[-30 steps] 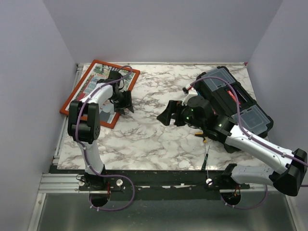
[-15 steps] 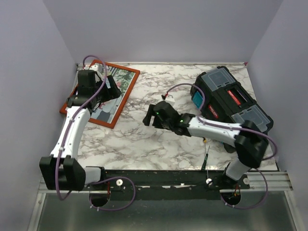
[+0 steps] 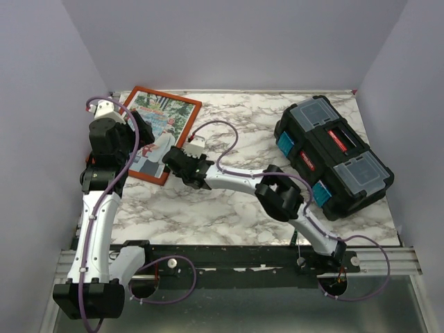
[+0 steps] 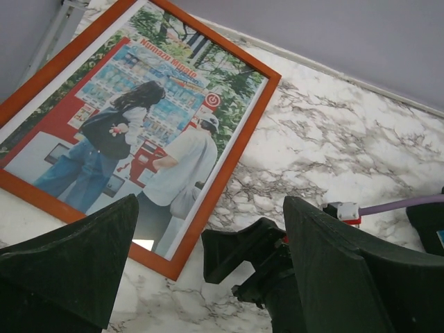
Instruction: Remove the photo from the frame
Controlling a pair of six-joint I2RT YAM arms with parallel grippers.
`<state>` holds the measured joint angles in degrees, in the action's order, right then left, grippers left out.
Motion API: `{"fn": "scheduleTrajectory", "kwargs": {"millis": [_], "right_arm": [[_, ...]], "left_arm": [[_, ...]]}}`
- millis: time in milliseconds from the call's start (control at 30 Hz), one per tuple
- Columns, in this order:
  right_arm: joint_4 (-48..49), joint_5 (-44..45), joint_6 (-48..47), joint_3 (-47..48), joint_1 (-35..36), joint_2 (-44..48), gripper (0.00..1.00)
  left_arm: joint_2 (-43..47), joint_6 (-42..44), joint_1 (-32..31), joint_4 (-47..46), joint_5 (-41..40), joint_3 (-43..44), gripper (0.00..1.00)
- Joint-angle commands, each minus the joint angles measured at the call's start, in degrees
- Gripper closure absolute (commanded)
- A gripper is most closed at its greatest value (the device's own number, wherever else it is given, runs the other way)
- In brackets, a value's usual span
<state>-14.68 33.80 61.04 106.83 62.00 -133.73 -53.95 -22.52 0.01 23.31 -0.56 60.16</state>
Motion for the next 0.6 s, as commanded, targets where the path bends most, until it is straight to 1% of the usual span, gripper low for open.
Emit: {"fn": "scheduleTrajectory", "kwargs": {"millis": [0, 167, 267, 367, 433, 567], "right_arm": [[-5.21, 5.13, -2.23, 9.21, 0.19, -8.50, 0.11], [-8.87, 6.69, -5.75, 17.77, 0.17, -15.10, 0.12], [-8.28, 6.60, -6.44, 17.48, 0.24, -16.10, 0.12], [-10.19, 6.53, -7.81, 19.29, 0.21, -18.11, 0.19], [-11.42, 6.76, -9.32, 21.40, 0.27, -19.96, 0.19], [-10.78, 6.17, -12.97, 23.32, 0.27, -23.28, 0.19]], "left_arm": [[-0.01, 0.20, 1.56, -1.09, -1.76, -0.24, 0.12], [-0.14, -0.15, 2.45, -1.34, -0.22, -0.31, 0.11], [-0.27, -0.42, 2.80, -1.48, 0.53, -0.40, 0.11], [-0.54, -0.50, 3.20, -1.50, 0.56, -0.38, 0.11], [-0.62, -0.67, 3.25, -1.49, 1.22, -0.42, 0.11], [-0.74, -0.77, 3.40, -1.68, 2.31, -0.49, 0.11]]}}
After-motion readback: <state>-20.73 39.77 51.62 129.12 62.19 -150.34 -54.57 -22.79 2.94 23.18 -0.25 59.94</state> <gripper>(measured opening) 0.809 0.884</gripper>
